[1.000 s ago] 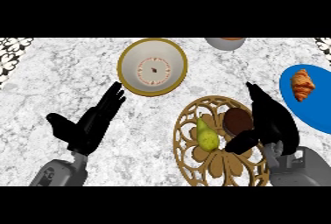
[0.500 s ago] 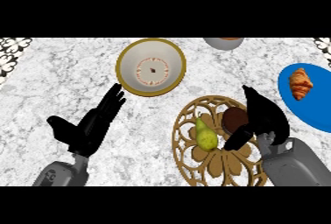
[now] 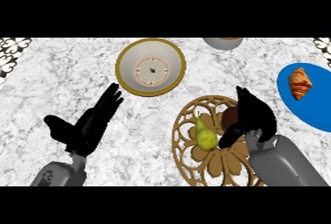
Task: Pick the cupcake from the placemat and place it in the bowl
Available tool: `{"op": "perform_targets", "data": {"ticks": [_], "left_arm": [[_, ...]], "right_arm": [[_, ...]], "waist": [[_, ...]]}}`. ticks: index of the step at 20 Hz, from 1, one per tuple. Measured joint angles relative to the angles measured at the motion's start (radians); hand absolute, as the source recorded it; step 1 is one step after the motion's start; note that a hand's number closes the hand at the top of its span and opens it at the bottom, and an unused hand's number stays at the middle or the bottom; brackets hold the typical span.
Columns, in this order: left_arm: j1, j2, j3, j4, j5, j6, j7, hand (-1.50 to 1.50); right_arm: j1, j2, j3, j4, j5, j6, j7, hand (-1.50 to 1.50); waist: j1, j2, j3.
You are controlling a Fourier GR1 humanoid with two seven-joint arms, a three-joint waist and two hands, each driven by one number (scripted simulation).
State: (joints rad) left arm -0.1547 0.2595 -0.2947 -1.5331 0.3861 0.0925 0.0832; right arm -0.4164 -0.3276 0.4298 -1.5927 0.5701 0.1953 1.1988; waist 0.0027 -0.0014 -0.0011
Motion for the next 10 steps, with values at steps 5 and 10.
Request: {"op": "perform_targets", "data": {"ticks": [5, 10], "left_arm": [[-0.011, -0.015, 0.011, 0.006, -0.005, -0.004, 0.008, 0.0], [-0.001, -0.022, 0.016, -0.012, -0.018, -0.01, 0.017, 0.0]], "right_arm": [[0.004, 0.042, -0.005, 0.039, 0.053, -0.004, -0.011, -1.5], [0.019, 0.059, -0.035, 0.066, 0.097, -0.006, -0.036, -1.5]], "waist": [[-0.002, 0.0, 0.0], [-0.002, -0.002, -0.001]]}}
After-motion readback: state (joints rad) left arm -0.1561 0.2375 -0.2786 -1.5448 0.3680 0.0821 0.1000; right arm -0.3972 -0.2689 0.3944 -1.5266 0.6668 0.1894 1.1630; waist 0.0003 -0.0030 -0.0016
